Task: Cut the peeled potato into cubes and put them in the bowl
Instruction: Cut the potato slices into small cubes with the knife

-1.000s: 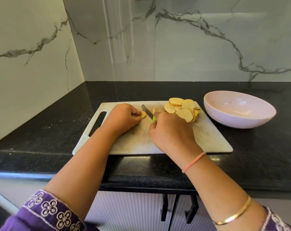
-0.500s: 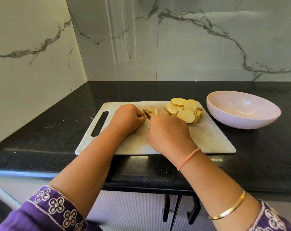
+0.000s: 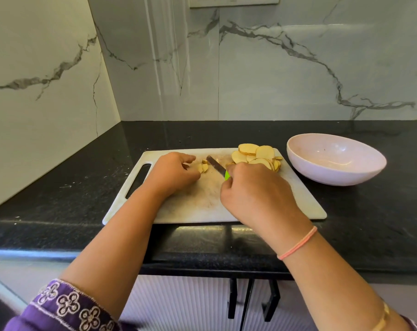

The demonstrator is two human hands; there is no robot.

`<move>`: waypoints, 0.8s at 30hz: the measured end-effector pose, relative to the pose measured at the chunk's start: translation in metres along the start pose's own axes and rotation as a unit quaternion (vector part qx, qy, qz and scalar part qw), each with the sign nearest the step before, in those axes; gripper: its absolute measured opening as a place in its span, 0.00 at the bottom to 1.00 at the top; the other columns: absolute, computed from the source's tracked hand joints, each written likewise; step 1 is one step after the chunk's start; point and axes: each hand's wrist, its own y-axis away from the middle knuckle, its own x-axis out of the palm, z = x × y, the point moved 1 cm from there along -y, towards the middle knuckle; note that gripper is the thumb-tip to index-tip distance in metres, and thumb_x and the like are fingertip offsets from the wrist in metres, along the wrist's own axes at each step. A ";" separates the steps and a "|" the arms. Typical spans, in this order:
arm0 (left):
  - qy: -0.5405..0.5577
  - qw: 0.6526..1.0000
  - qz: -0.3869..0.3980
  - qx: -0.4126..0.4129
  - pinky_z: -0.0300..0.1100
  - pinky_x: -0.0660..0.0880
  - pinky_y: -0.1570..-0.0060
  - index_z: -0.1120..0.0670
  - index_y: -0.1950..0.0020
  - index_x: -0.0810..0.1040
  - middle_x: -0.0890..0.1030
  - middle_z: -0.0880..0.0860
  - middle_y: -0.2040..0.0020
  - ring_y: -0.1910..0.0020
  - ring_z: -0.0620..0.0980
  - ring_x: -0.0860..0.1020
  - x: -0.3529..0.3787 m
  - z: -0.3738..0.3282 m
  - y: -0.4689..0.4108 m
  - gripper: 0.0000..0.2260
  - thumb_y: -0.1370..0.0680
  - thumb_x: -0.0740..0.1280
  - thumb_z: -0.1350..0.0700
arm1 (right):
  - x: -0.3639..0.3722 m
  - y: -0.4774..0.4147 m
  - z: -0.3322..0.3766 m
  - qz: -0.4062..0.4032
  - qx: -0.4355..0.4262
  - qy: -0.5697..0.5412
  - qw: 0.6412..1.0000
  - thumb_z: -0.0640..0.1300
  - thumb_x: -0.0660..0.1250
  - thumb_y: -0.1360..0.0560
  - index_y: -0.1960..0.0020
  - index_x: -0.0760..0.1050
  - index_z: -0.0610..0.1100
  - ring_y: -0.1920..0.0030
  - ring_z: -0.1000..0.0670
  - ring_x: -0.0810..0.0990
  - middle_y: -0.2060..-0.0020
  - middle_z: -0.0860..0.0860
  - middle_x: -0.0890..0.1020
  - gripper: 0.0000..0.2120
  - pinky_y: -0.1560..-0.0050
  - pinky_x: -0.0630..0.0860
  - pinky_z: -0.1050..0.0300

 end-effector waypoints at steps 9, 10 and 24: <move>0.004 1.000 -0.003 0.007 0.38 0.75 0.48 0.52 0.48 0.79 0.82 0.51 0.49 0.51 0.48 0.79 -0.001 0.001 -0.003 0.08 0.26 0.71 0.58 | 0.019 -0.024 0.015 0.028 0.006 -0.002 1.000 0.45 0.57 0.22 0.44 0.75 0.44 0.52 0.43 0.76 0.51 0.46 0.79 0.11 0.62 0.64 0.56; 0.000 1.000 -0.006 0.012 0.38 0.75 0.48 0.52 0.50 0.81 0.82 0.51 0.50 0.52 0.47 0.80 -0.002 0.001 -0.003 0.06 0.26 0.71 0.58 | 0.020 -0.026 0.016 0.030 0.005 0.001 1.000 0.45 0.57 0.22 0.44 0.74 0.44 0.50 0.43 0.77 0.50 0.45 0.79 0.11 0.62 0.64 0.55; -0.042 0.999 -0.005 0.033 0.36 0.72 0.52 0.55 0.47 0.84 0.83 0.51 0.48 0.53 0.47 0.79 -0.003 0.000 -0.006 0.08 0.25 0.70 0.57 | 0.022 0.003 0.020 0.027 -0.060 0.061 0.996 0.42 0.57 0.21 0.49 0.74 0.45 0.72 0.51 0.61 0.71 0.51 0.63 0.07 0.74 0.56 0.58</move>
